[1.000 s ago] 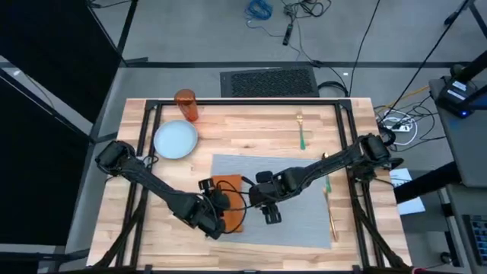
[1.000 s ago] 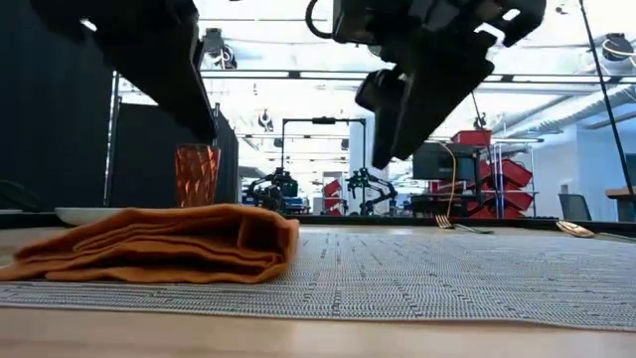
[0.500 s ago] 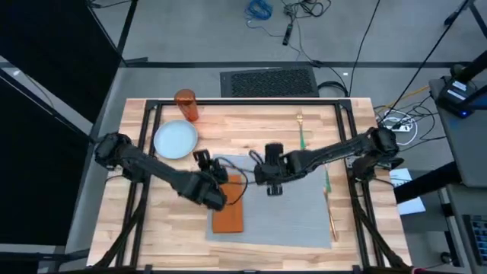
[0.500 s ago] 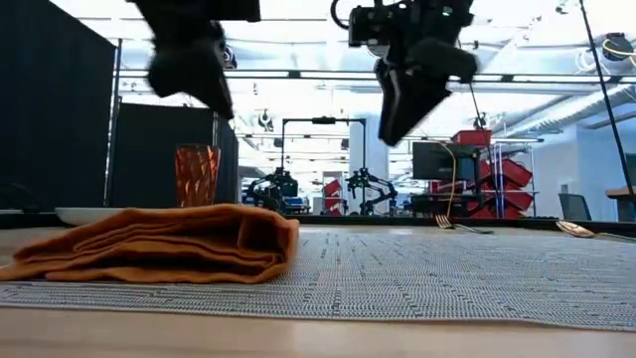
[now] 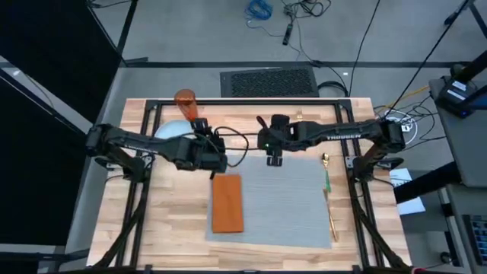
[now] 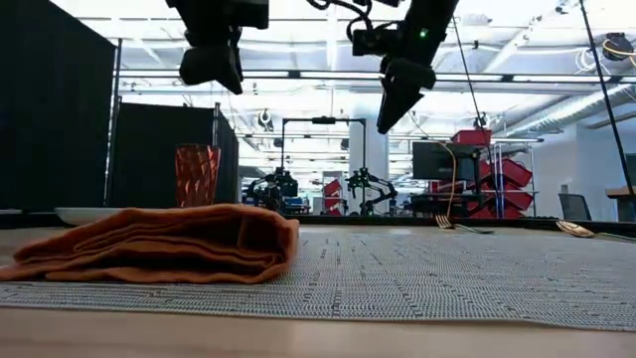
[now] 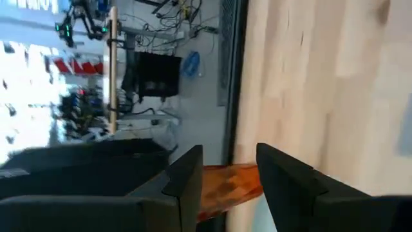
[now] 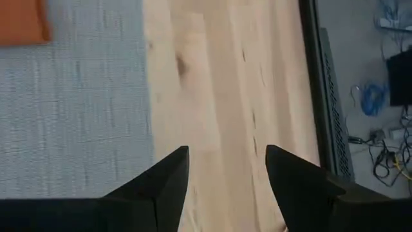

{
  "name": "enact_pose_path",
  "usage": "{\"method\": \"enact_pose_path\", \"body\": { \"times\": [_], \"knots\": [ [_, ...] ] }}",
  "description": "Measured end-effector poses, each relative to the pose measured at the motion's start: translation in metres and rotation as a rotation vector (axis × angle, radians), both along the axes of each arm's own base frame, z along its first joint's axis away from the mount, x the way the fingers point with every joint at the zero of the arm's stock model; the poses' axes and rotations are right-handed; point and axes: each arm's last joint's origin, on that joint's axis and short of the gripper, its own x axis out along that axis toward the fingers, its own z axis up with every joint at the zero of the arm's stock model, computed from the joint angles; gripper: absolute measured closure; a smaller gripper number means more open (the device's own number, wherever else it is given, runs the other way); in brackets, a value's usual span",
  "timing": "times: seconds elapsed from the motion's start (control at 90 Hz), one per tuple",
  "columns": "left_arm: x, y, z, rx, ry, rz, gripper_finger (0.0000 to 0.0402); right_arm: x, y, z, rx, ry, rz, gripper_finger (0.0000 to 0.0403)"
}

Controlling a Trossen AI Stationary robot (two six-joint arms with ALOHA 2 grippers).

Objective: Set table place
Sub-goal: Put the gray plate to the right of the orange napkin on the gray placemat

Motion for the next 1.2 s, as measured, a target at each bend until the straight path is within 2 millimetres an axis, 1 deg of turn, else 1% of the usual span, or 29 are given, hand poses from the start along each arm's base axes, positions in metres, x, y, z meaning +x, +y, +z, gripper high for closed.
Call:
{"method": "enact_pose_path", "body": {
  "times": [0.056, 0.133, 0.256, 0.356, 0.489, 0.533, 0.7, 0.844, 0.989, 1.2],
  "knots": [
    [0.000, 0.003, 0.000, 0.008, 0.026, -0.007, 0.0270, -0.001, -0.002, 0.000, -0.006, 0.017, 0.004, 0.0211],
    [0.000, 0.008, 0.000, -0.016, -0.035, 0.050, 0.0270, -0.002, -0.003, 0.002, -0.008, 0.032, 0.004, 0.0211],
    [-0.001, 0.024, -0.002, -0.118, -0.047, 0.114, 0.0270, -0.004, -0.005, 0.005, -0.006, 0.054, -0.002, 0.0211],
    [0.002, 0.030, -0.009, -0.214, -0.043, 0.145, 0.0270, -0.005, -0.004, 0.005, -0.002, 0.086, -0.002, 0.0211],
    [0.011, 0.038, -0.026, -0.204, -0.056, 0.251, 0.0270, -0.006, -0.005, 0.005, -0.001, 0.111, 0.009, 0.0211],
    [0.013, 0.041, -0.036, -0.206, -0.023, 0.293, 0.0270, -0.007, -0.005, 0.005, -0.004, 0.114, 0.006, 0.0211],
    [0.028, 0.050, -0.071, -0.230, 0.011, 0.390, 0.0270, -0.010, -0.007, 0.003, 0.000, 0.155, 0.004, 0.0211],
    [0.035, 0.056, -0.096, -0.221, 0.015, 0.491, 0.0270, -0.004, -0.011, -0.013, 0.009, 0.228, 0.005, 0.0211],
    [0.037, 0.062, -0.108, -0.213, -0.045, 0.593, 0.0270, 0.001, -0.013, -0.022, 0.014, 0.255, 0.004, 0.0211],
    [0.041, 0.064, -0.110, -0.219, -0.148, 0.647, 0.0270, 0.001, -0.016, -0.022, 0.040, 0.258, 0.030, 0.0211]
  ]
}}
